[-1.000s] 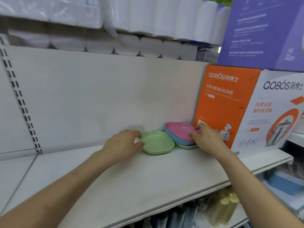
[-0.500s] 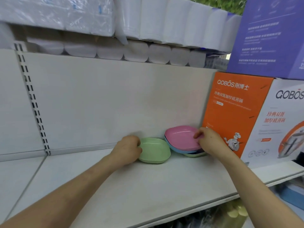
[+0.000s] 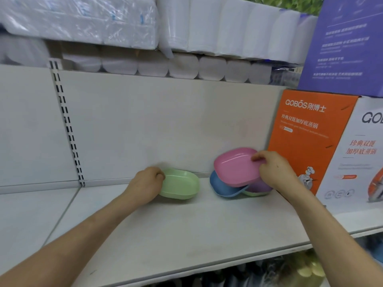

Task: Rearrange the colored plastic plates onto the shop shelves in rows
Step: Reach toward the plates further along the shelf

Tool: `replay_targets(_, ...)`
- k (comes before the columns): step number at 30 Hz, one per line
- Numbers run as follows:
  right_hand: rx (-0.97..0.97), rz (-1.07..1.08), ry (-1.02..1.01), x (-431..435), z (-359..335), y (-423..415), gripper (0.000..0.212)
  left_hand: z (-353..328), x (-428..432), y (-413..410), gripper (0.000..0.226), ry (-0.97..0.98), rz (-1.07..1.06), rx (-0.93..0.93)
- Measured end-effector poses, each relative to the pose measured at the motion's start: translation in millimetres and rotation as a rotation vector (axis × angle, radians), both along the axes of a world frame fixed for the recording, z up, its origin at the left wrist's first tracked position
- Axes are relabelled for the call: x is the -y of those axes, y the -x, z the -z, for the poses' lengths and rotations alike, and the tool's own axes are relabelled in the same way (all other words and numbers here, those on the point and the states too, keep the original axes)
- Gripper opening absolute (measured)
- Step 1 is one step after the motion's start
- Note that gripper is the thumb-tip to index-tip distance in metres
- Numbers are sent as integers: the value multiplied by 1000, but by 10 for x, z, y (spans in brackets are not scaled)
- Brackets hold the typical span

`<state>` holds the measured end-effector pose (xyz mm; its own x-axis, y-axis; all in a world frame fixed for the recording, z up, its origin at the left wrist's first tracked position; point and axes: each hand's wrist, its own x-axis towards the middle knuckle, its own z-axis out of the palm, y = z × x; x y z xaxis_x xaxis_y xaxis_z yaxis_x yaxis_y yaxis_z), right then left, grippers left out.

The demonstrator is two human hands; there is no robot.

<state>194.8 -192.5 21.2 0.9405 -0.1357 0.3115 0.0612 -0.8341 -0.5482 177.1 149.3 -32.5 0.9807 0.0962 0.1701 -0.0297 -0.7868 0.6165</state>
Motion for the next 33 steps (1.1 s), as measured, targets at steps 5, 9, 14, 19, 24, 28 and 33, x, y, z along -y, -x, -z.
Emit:
replay_targets(5,27,-46,-83,-28,25,79,58,71,-119,148,38,227,-1,17)
replay_targets(9,-18,-154,-184,-174,63,166,49,109,-295,331,34,280,-27,59)
replay_targets(14,-114,-293,-286,-541,112,278,79,45,-561,688,48,410,-54,35)
replay_targets(19,-157,-446,-285,-1104,143,491,92,-22,-916,1143,57,395,-96,46)
replay_targets(24,-171,-572,-270,-1797,127,795,90,-32,-1439,1589,62,384,-130,88)
replay_targets(28,-180,-652,-280,-2556,25,1037,90,-24,-2111,2103,63,353,-196,128)
replay_targets(33,-148,-792,-238,-3860,-24,1547,91,-33,-3100,2873,68,252,-334,186)
